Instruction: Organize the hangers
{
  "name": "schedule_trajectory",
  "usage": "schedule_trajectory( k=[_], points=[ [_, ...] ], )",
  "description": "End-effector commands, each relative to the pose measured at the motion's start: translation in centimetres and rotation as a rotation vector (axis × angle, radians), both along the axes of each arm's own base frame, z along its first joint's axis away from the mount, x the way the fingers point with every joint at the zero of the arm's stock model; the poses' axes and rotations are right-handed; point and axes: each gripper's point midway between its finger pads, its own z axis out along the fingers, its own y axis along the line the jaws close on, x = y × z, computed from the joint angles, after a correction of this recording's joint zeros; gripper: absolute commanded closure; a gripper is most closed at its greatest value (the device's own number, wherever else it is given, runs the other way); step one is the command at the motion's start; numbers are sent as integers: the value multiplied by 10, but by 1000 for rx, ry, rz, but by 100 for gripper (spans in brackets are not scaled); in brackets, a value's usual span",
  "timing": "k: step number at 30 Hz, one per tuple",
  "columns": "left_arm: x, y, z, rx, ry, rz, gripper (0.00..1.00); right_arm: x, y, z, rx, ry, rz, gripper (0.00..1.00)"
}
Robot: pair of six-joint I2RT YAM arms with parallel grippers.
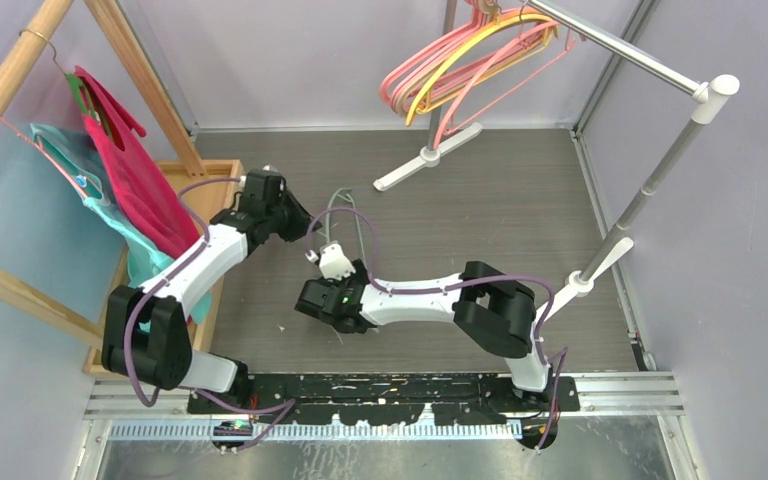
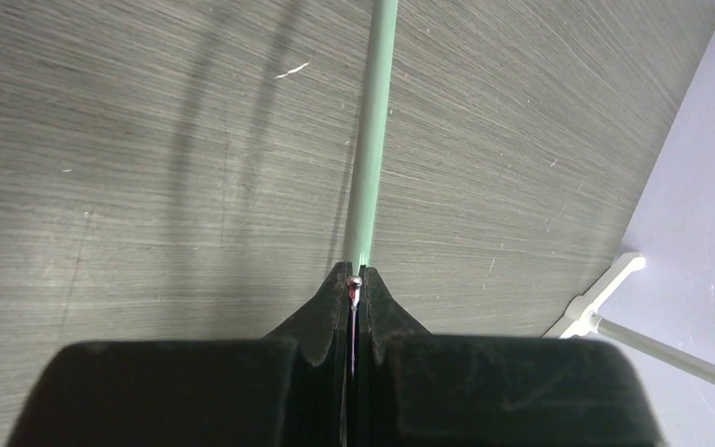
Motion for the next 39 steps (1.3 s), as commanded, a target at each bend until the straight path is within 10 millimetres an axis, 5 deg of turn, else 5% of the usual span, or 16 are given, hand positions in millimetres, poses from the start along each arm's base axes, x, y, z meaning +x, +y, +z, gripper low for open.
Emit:
schedule_trajectory(
  k=[1, 3, 6, 10, 11, 12, 14, 22, 31, 39],
  points=[
    [1, 2, 39, 5, -95, -10, 100, 16, -33, 24, -38, -147, -128, 52],
    [-1, 2, 41, 6, -100, -11, 100, 16, -41, 28, -45, -166, -141, 79],
    [-1, 4, 42, 12, -105, -9, 100, 16, -49, 36, -40, -185, -150, 96],
    [-2, 8, 40, 42, -100, -5, 95, 13, -60, 47, -4, -197, -150, 99],
    [-2, 9, 40, 47, -101, -7, 80, 12, -64, 49, 6, -196, -151, 99],
    [-2, 8, 41, 48, -108, -15, 48, 12, -68, 50, 23, -193, -155, 99],
    [-3, 6, 46, 47, -133, -39, 2, 9, -81, 53, 49, -181, -169, 99],
    [1, 8, 94, 58, -285, -66, 2, -6, -147, 81, 144, -181, -267, 99],
    [2, 8, 61, 76, -199, -65, 2, -27, -240, 151, 269, -281, -470, 99],
    [1, 2, 50, 86, -170, -113, 2, -11, -295, 218, 311, -416, -624, 99]
  ],
)
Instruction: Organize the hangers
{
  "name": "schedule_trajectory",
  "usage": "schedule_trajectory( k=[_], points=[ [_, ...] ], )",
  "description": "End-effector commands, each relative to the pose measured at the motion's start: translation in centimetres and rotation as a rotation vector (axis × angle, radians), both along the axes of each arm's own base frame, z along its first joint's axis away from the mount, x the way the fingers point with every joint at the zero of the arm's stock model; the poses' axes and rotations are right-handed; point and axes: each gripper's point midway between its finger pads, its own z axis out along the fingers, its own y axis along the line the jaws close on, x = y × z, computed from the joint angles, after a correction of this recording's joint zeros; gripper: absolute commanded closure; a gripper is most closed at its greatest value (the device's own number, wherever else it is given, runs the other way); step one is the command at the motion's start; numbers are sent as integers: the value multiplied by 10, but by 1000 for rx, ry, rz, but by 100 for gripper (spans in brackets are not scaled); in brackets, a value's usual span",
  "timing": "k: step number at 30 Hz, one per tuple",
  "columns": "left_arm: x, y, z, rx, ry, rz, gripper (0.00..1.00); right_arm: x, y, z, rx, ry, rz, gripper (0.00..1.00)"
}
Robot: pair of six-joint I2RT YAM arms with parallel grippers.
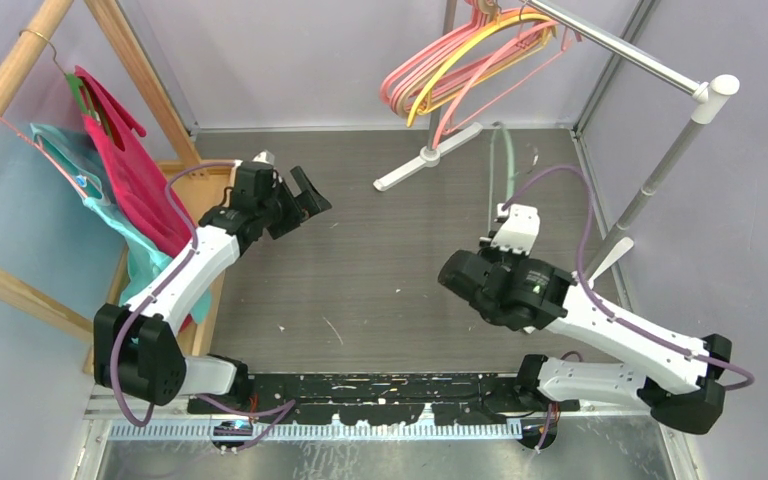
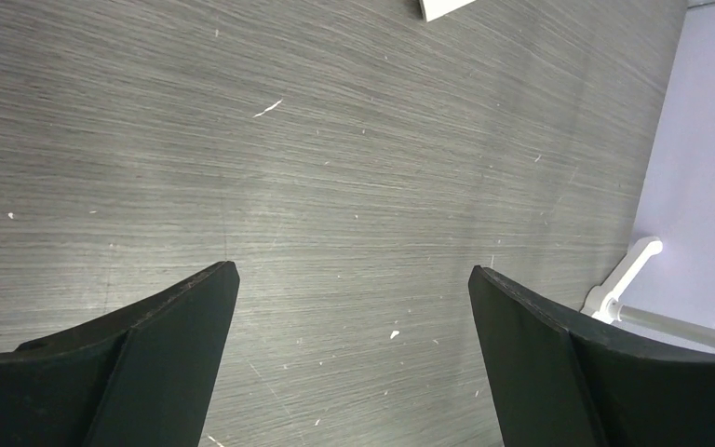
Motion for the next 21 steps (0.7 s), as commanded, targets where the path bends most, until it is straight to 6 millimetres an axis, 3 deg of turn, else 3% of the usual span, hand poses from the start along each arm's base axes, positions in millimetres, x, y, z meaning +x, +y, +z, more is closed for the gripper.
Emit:
schedule_trajectory(
  k=[1, 7, 11, 21],
  points=[
    [1, -5, 7, 15, -25, -55, 2, 16, -36, 58, -12, -158, -151, 99],
    [-2, -6, 7, 18, -22, -72, 2, 34, -57, 122, -31, -295, -241, 99],
    [-2, -9, 8, 5, -15, -82, 2, 57, -60, 157, -38, -343, -264, 99],
    [-4, -4, 5, 37, -7, -79, 2, 109, -70, 183, -75, -368, -279, 99]
  ],
)
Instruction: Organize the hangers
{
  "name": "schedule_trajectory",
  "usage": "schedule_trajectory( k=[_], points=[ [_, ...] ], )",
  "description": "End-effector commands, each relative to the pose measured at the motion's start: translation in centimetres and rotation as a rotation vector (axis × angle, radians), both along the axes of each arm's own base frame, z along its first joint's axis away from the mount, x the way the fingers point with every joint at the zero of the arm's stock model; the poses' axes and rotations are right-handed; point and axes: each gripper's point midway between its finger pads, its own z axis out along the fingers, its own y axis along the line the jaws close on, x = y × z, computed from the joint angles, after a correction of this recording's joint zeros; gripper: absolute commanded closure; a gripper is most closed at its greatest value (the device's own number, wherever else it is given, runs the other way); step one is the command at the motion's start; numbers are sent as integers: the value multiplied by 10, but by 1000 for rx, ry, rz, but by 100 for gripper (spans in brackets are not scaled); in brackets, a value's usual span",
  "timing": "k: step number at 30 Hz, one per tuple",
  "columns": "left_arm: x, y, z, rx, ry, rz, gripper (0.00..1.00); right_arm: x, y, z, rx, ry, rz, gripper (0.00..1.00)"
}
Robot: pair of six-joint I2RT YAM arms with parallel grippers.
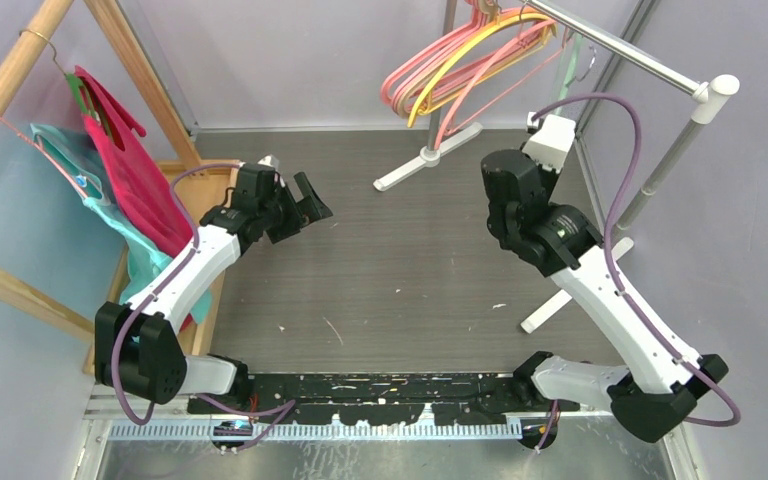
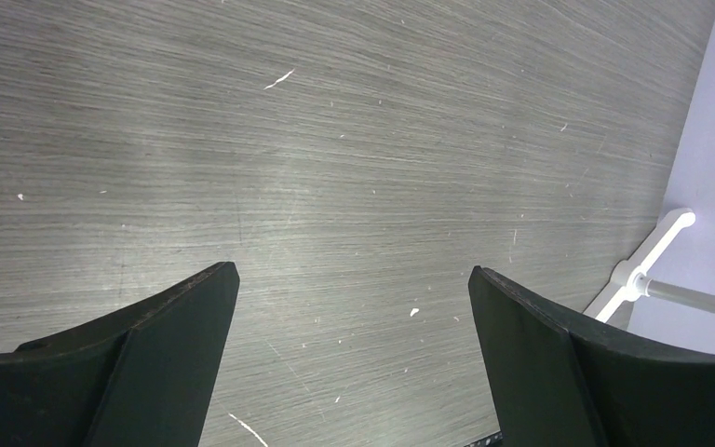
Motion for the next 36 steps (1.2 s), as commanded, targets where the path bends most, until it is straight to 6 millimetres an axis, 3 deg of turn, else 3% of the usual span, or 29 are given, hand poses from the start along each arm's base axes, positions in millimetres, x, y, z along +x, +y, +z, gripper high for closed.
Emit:
schedule_trajectory(
  k=[1, 7, 11, 18, 26, 27, 33, 34, 36],
  points=[
    [6, -2, 17, 5, -50, -23, 2, 21, -5, 45, 12, -118, 6, 99],
    [10, 0, 16, 27, -54, -19, 2, 40, -22, 64, 12, -157, -16, 99],
    [11, 2, 10, 49, -45, -15, 2, 62, -29, 62, 15, -142, -9, 99],
    [12, 7, 3, 86, -39, -12, 2, 92, -30, 29, 43, -72, 23, 99],
    [10, 11, -7, 110, -13, -11, 2, 99, -31, 0, 73, -37, 41, 98],
    [11, 11, -7, 113, -17, -9, 2, 98, -30, -1, 80, -38, 45, 91],
    [12, 20, -11, 160, -18, 10, 2, 86, -28, -4, 119, -43, 65, 10],
    [12, 22, -11, 170, -15, 12, 2, 84, -27, -5, 121, -39, 75, 3],
    [12, 24, -14, 185, -9, 14, 2, 79, -25, -6, 128, -33, 95, 0]
  ],
)
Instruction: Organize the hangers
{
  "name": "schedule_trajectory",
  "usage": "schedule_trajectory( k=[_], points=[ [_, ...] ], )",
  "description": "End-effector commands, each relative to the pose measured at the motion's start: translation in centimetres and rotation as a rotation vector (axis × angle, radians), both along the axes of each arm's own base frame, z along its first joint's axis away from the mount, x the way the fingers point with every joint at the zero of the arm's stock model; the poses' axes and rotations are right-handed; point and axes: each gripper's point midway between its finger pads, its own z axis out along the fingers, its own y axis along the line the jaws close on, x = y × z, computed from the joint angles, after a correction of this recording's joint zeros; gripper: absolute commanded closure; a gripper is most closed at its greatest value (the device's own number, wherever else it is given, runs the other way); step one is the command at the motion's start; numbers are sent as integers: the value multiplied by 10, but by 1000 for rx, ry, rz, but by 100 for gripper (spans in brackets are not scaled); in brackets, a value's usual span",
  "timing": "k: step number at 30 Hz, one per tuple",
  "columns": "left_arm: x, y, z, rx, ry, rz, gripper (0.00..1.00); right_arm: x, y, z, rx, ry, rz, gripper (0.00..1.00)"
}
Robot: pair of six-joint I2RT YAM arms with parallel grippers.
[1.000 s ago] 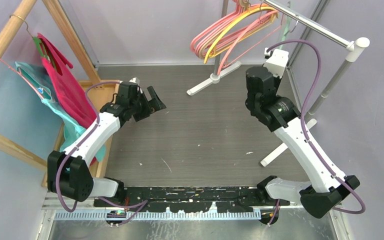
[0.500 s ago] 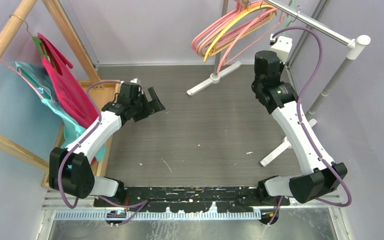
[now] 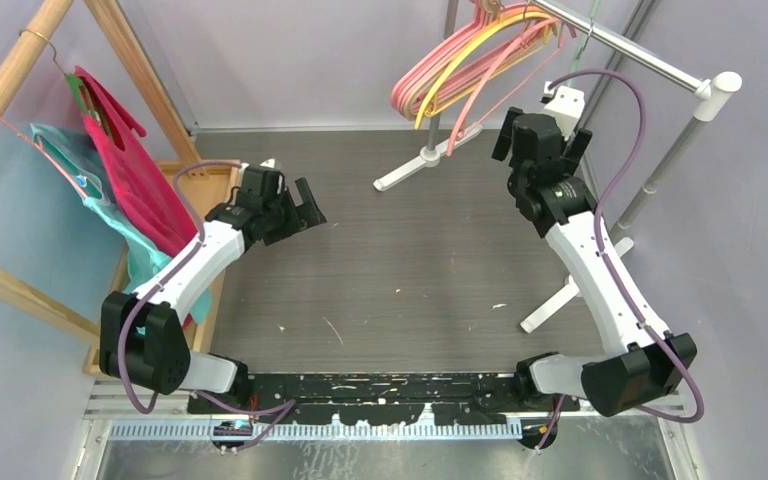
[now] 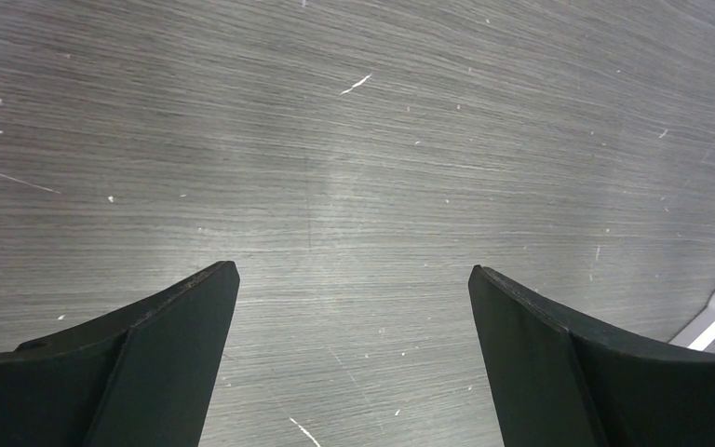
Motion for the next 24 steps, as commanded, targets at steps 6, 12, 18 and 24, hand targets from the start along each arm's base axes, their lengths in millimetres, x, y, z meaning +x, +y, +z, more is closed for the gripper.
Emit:
schedule_trajectory(
  k=[6, 12, 18, 24],
  points=[
    [5, 9, -1, 63, -26, 7, 2, -40, 11, 3, 103, -50, 120, 0],
    [3, 16, -17, 106, -16, 11, 2, -74, 34, -67, 105, 105, 220, 0],
    [0, 22, -35, 145, 14, 9, 2, -109, 67, -135, 68, 227, 291, 0],
    [-1, 20, -50, 157, 5, -5, 2, -129, 113, -193, 23, 304, 412, 0]
  ],
)
